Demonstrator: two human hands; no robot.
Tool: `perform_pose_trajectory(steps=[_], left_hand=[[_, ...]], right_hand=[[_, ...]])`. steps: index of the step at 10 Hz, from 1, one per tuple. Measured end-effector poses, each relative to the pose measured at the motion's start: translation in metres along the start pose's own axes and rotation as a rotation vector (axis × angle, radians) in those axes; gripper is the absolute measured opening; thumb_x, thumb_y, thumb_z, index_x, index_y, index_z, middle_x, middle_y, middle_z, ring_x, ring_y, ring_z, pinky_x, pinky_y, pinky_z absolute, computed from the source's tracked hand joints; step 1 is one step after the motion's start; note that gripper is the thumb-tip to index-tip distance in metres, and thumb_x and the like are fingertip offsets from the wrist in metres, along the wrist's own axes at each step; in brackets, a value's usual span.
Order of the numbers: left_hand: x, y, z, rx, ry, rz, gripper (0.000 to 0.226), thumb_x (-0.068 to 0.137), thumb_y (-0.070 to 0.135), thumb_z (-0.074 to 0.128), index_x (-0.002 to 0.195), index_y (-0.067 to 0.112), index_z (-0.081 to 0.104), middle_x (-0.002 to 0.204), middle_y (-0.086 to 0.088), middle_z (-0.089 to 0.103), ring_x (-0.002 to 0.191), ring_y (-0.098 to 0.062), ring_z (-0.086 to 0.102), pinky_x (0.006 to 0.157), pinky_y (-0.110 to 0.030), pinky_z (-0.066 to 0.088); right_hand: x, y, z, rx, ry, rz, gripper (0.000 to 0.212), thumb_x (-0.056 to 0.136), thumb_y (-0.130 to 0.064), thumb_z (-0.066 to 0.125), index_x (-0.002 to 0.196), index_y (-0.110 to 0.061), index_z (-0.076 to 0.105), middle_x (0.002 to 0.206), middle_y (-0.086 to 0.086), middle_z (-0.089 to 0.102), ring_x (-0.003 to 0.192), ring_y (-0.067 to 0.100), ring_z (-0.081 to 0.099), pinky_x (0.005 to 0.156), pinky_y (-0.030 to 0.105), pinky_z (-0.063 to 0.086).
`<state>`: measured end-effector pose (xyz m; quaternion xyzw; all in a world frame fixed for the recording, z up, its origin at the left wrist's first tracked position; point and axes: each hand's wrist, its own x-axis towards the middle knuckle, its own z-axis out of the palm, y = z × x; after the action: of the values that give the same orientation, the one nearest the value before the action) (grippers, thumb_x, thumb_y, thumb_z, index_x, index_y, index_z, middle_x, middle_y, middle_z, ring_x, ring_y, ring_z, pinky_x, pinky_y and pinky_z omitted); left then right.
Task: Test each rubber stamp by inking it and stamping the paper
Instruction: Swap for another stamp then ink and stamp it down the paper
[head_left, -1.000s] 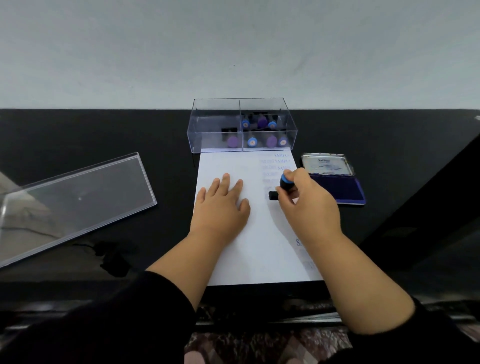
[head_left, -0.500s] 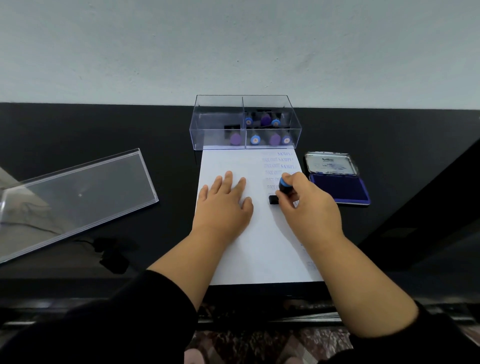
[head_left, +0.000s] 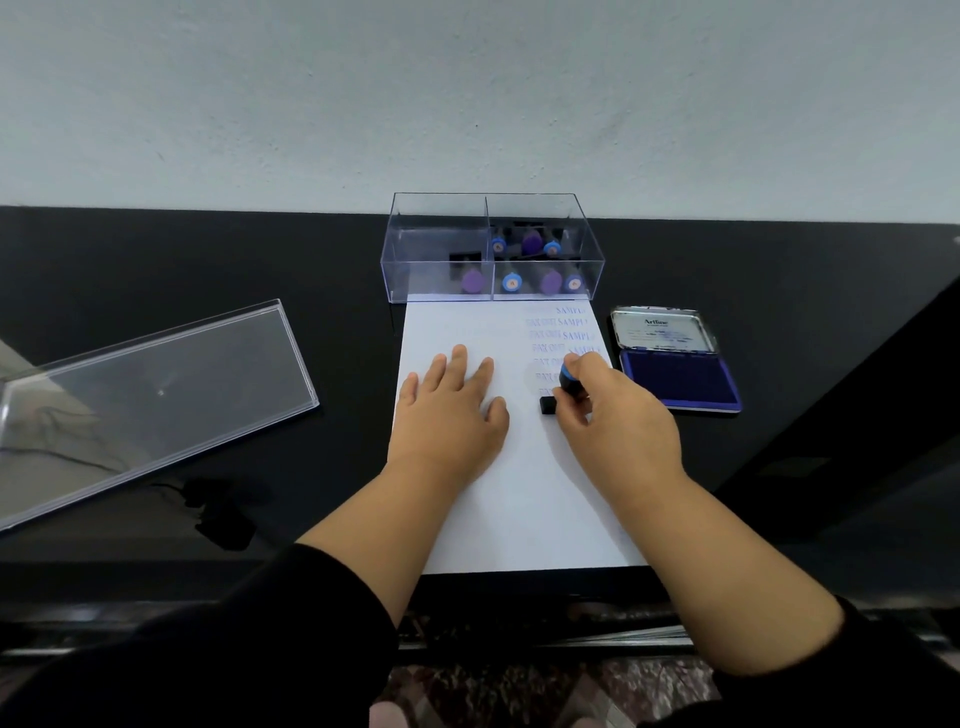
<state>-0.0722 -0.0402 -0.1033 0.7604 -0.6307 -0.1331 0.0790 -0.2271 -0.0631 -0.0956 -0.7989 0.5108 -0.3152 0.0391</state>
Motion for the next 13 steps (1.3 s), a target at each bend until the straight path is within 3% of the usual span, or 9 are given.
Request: perform_pose_trajectory(steps=[1, 5, 8, 13], left_hand=[[0.0, 0.0, 0.0, 0.001, 0.004, 0.0, 0.054, 0.101, 0.038, 0.022, 0.152, 0.031, 0.007, 0.16, 0.004, -0.007, 0.147, -0.014, -0.007, 0.116, -0.035, -0.007], [0.0, 0.0, 0.001, -0.003, 0.013, 0.002, 0.054, 0.101, 0.039, 0.022, 0.152, 0.031, 0.008, 0.16, 0.004, -0.007, 0.147, -0.014, -0.007, 0.117, -0.035, -0.006], [-0.001, 0.0, 0.0, -0.001, 0.006, 0.001, 0.054, 0.101, 0.039, 0.022, 0.152, 0.031, 0.007, 0.16, 0.004, -0.007, 0.147, -0.014, -0.008, 0.117, -0.035, -0.007], [0.0, 0.0, 0.001, -0.002, 0.01, 0.0, 0.054, 0.101, 0.039, 0.022, 0.152, 0.031, 0.008, 0.16, 0.004, -0.007, 0.147, -0.014, -0.007, 0.117, -0.036, -0.006]], right_hand=[[0.003, 0.0, -0.003, 0.0, -0.056, 0.022, 0.017, 0.091, -0.02, 0.054, 0.105, -0.011, 0.056, 0.086, 0.005, 0.065, 0.073, 0.03, 0.058, 0.061, 0.04, 0.05], [0.019, 0.001, -0.008, -0.044, -0.167, 0.024, 0.011, 0.088, -0.021, 0.052, 0.097, -0.015, 0.048, 0.078, 0.005, 0.063, 0.071, 0.029, 0.056, 0.059, 0.037, 0.047], [0.007, 0.001, -0.007, -0.036, -0.089, -0.037, 0.013, 0.088, -0.018, 0.056, 0.097, -0.008, 0.055, 0.076, 0.008, 0.064, 0.067, 0.031, 0.058, 0.055, 0.038, 0.049], [0.016, -0.001, -0.008, -0.048, -0.117, 0.005, 0.012, 0.086, -0.02, 0.055, 0.095, -0.012, 0.052, 0.075, 0.006, 0.064, 0.067, 0.03, 0.056, 0.057, 0.037, 0.049]])
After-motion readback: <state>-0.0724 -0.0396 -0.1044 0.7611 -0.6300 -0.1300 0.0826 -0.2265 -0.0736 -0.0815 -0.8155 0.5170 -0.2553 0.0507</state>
